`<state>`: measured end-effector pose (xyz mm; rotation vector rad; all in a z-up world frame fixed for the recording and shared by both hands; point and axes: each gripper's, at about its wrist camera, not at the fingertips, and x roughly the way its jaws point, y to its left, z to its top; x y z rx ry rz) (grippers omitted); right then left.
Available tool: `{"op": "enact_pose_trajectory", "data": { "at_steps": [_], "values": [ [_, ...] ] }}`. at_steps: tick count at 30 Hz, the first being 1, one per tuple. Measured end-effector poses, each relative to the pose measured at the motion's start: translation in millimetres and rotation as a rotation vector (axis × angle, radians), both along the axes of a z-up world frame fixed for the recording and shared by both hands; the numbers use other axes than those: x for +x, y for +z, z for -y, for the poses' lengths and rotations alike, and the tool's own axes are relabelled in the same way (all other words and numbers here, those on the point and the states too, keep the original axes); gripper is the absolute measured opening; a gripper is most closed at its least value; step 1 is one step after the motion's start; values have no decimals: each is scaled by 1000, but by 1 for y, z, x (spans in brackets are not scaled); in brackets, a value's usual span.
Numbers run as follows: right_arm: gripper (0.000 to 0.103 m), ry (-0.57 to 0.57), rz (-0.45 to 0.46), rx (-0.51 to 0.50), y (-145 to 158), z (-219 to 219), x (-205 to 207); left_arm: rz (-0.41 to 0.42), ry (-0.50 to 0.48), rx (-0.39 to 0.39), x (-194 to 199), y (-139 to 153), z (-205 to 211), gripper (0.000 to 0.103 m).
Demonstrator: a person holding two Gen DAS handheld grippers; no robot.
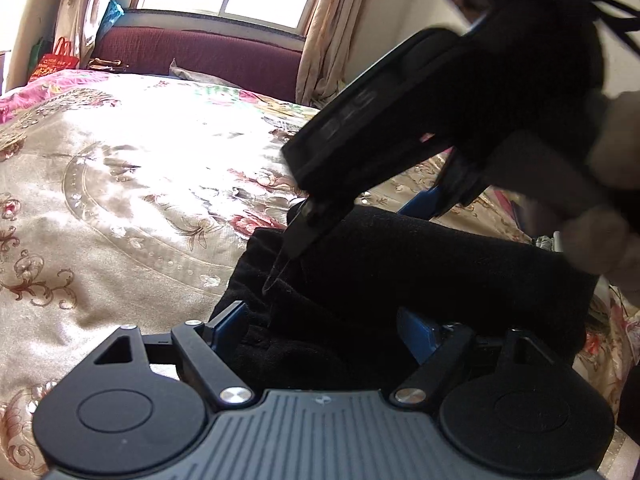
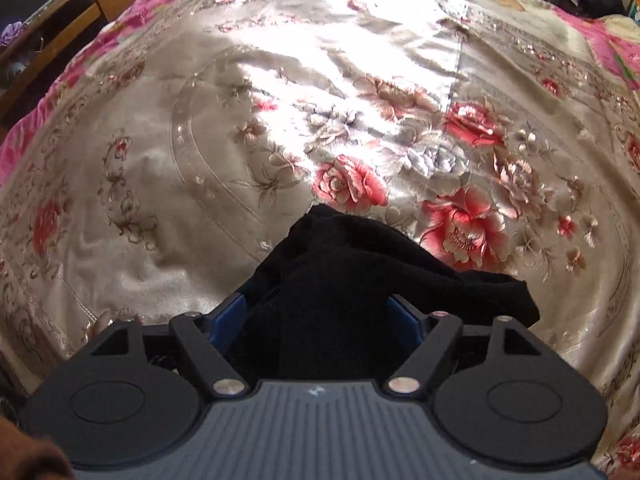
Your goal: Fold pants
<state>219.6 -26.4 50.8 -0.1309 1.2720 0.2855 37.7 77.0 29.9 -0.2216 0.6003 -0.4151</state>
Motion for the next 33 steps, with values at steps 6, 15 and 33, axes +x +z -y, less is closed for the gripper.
{"op": "enact_pose_trajectory", "data": {
  "at_steps": [6, 15, 33],
  "values": [
    [22, -144, 28, 218, 7, 54, -3, 66, -91, 51, -31, 15, 17, 94],
    [21, -618, 254, 661, 71, 200, -80, 112, -322, 0, -33, 42, 75, 95],
    [45, -896, 238, 521, 18, 300, -123, -20, -333, 231, 12, -31, 97, 98]
  ]
}}
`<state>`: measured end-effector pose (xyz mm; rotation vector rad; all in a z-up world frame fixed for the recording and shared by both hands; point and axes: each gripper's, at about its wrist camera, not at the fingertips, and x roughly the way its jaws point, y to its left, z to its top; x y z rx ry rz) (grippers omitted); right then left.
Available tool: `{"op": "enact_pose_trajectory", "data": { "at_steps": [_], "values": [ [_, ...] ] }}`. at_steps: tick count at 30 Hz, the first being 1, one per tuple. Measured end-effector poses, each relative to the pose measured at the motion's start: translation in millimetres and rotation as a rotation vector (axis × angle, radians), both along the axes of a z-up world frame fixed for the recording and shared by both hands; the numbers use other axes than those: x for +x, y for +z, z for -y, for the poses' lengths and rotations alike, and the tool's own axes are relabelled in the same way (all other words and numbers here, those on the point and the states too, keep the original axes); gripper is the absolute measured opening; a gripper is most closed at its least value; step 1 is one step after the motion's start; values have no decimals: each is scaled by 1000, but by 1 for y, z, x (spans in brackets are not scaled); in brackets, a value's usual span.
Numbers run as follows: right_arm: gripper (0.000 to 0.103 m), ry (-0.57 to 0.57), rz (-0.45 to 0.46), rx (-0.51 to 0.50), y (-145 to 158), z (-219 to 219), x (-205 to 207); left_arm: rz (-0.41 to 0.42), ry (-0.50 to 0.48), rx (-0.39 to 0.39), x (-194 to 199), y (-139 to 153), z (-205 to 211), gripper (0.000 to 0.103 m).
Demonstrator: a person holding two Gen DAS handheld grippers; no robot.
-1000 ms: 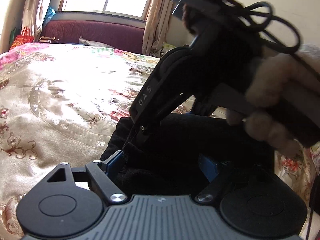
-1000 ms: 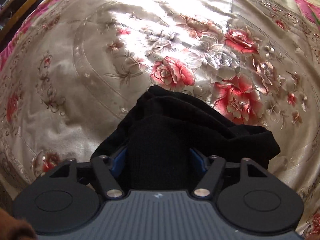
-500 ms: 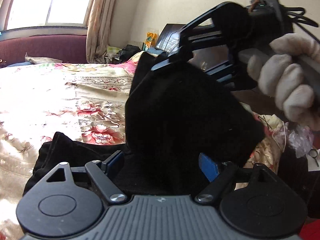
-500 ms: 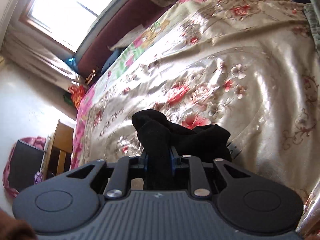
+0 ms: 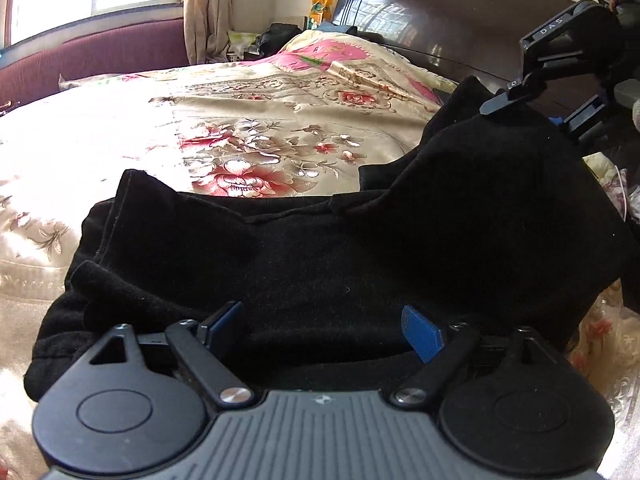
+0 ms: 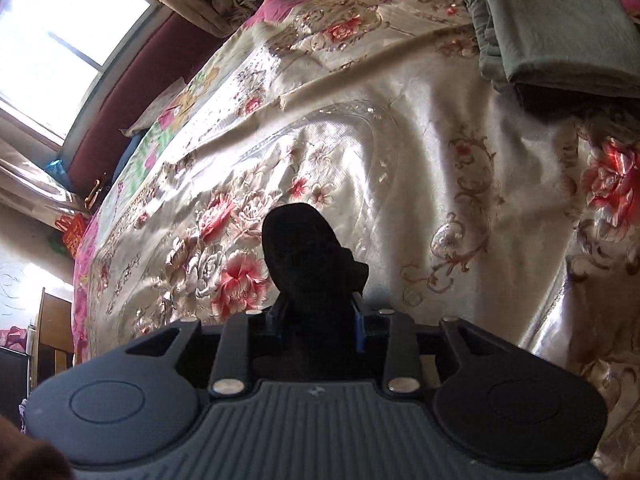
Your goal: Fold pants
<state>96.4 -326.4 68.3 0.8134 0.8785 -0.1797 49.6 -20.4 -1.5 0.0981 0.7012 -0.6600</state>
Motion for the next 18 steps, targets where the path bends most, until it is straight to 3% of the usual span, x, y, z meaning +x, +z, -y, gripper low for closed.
{"op": "enact_pose_trajectory", "data": {
  "at_steps": [2, 9, 12, 14, 16, 17, 18],
  "values": [
    [56, 28, -6, -20, -4, 7, -5, -5, 3, -10, 3, 1, -1, 98],
    [70, 96, 86, 72, -28, 47, -32, -16, 20, -16, 6, 1, -4, 98],
    [81, 195, 139, 76, -44, 52, -30, -18, 31, 4, 6, 1, 1, 99],
    [84, 267, 151, 71, -58, 54, -27, -21, 37, 25, 7, 1, 6, 100],
    [85, 320, 99, 77, -78, 58, -21, -20, 37, 57, 8, 1, 13, 100],
    [84, 334, 81, 72, -87, 60, -20, -21, 36, 70, 9, 1, 15, 100],
    [77, 339, 70, 76, -97, 62, -19, -23, 33, 84, 9, 2, 17, 100]
  ]
}}
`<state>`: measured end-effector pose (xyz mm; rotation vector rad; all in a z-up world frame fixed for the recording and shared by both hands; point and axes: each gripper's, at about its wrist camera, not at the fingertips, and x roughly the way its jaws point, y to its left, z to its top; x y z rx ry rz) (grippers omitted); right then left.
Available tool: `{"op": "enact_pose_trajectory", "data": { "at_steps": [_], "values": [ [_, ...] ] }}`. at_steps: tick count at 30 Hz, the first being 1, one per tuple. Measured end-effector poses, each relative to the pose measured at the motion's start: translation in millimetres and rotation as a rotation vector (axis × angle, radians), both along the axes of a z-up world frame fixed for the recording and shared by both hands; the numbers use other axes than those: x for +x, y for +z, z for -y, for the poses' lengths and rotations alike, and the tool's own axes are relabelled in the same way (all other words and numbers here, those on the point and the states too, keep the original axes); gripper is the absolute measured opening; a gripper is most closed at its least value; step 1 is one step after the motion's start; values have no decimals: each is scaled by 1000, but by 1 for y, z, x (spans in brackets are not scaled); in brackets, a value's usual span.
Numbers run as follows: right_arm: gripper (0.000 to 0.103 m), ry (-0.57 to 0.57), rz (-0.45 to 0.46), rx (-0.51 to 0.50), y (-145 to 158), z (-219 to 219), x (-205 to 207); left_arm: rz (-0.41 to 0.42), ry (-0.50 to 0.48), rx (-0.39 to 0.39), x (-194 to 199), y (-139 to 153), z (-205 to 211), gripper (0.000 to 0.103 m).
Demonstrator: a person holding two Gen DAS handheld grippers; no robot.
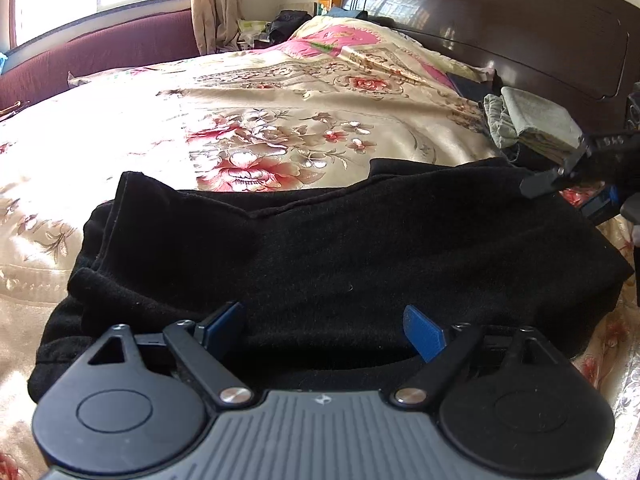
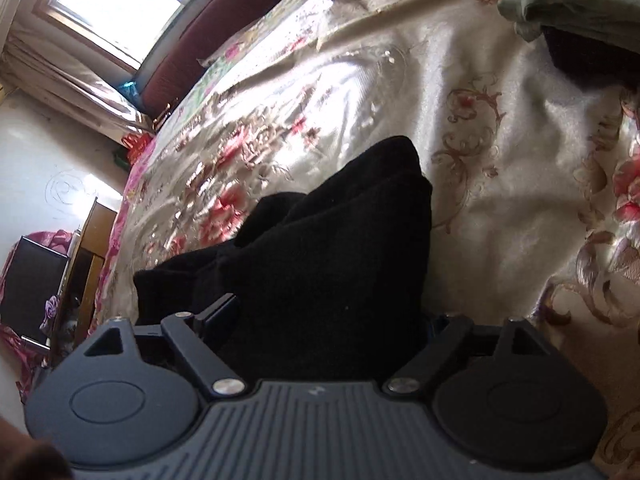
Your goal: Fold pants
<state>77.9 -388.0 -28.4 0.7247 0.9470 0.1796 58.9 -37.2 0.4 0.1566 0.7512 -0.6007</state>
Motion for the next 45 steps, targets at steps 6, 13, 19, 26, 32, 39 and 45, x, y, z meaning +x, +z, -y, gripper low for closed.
{"op": "enact_pose_trajectory", "data": {
  "at_steps": [6, 13, 19, 26, 32, 39, 45],
  "values": [
    [20, -152, 117, 322, 7, 29, -24, 42, -21, 134, -10, 11, 5, 101],
    [44, -154, 87, 416, -25, 32, -23, 145, -134, 320, -28, 10, 26, 101],
    [64, -51, 77, 300, -17, 5, -14, 96, -116, 300, -20, 5, 19, 102],
    [17, -87, 125, 277, 6, 13, -24, 108, -108, 322, -28, 8, 19, 102],
    [16, -180, 97, 318, 12, 24, -25, 138, -117, 232, -44, 24, 10, 99],
    [16, -204, -13, 119, 37, 16, -11, 84, -110, 172, -37, 7, -7, 101],
    [17, -130, 5, -34, 86, -29, 3, 79, -49, 32, -38, 5, -27, 101]
  ]
}}
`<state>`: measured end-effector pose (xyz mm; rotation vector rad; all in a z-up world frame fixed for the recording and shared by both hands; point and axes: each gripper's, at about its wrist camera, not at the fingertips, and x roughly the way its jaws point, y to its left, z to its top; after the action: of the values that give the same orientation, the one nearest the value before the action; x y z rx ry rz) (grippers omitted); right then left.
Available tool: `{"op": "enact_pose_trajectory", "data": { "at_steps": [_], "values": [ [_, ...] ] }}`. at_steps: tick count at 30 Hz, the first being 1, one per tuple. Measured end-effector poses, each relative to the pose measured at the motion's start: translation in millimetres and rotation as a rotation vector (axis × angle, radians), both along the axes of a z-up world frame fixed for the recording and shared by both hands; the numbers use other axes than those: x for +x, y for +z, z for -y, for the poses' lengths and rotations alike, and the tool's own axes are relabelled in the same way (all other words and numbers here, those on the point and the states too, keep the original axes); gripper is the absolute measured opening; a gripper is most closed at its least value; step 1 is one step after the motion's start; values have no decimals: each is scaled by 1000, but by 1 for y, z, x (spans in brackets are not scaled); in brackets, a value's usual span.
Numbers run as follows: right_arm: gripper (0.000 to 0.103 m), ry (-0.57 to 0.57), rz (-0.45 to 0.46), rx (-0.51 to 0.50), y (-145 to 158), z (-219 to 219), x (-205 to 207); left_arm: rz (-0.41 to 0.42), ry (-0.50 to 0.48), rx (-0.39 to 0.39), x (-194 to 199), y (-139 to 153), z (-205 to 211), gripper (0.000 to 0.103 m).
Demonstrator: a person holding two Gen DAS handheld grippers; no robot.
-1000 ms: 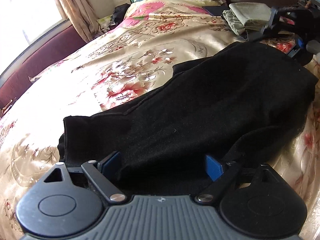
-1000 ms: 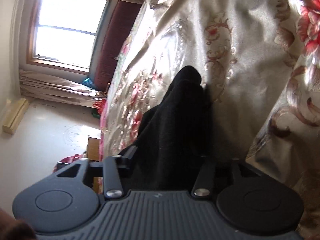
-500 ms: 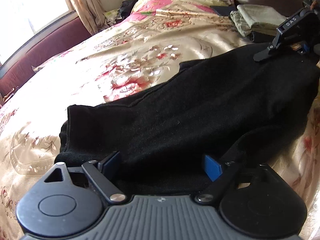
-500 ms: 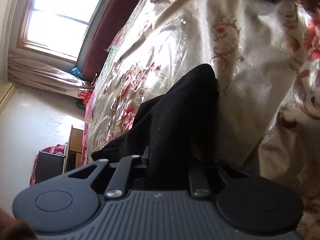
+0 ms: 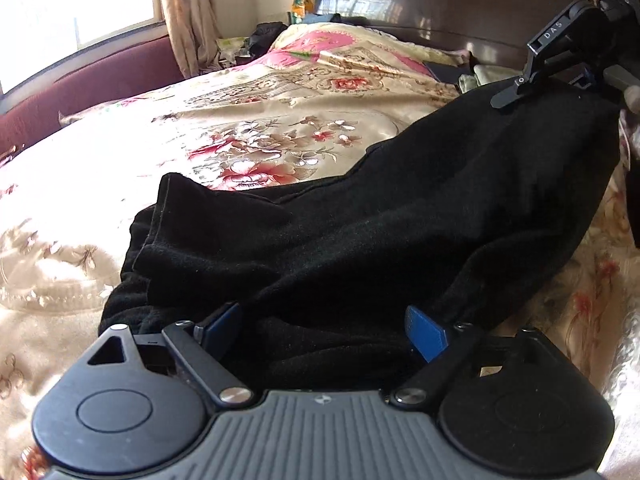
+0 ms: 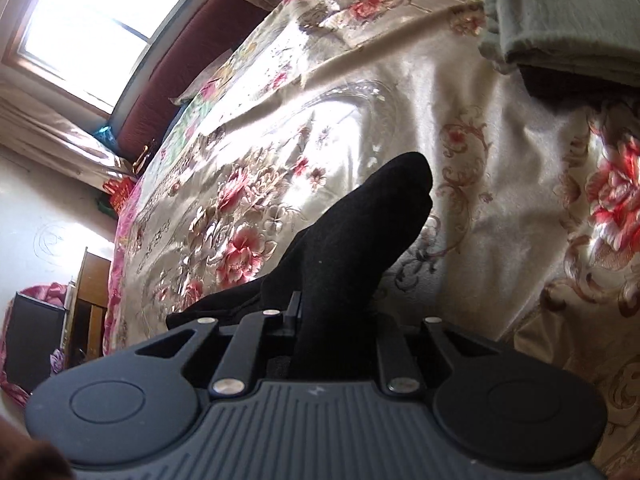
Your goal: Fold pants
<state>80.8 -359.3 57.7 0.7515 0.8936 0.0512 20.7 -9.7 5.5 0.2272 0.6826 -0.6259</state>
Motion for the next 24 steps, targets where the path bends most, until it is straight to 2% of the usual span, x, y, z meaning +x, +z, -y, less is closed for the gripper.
{"op": "enact_pose_trajectory", "data": {
  "at_steps": [3, 6, 10, 13, 17, 20, 24],
  "values": [
    [19, 64, -1, -116, 23, -36, 11, -23, 41, -89, 1, -2, -13, 101],
    [21, 122, 4, -176, 38, -76, 24, 0, 25, -69, -1, -3, -12, 101],
    [23, 197, 16, -252, 44, -132, 41, -4, 14, -91, -1, -4, -14, 101],
    [23, 220, 17, -264, 34, -175, 56, -27, 14, -138, 2, -3, -21, 101],
    [23, 243, -8, -306, 6, -225, 74, -48, 17, -183, 4, -2, -29, 101],
    [23, 263, -55, -315, -16, -249, 80, -38, 16, -183, 2, -1, -31, 101],
    [23, 233, -63, -336, -20, -262, 86, -10, 16, -167, 1, 0, -33, 101]
  ]
}}
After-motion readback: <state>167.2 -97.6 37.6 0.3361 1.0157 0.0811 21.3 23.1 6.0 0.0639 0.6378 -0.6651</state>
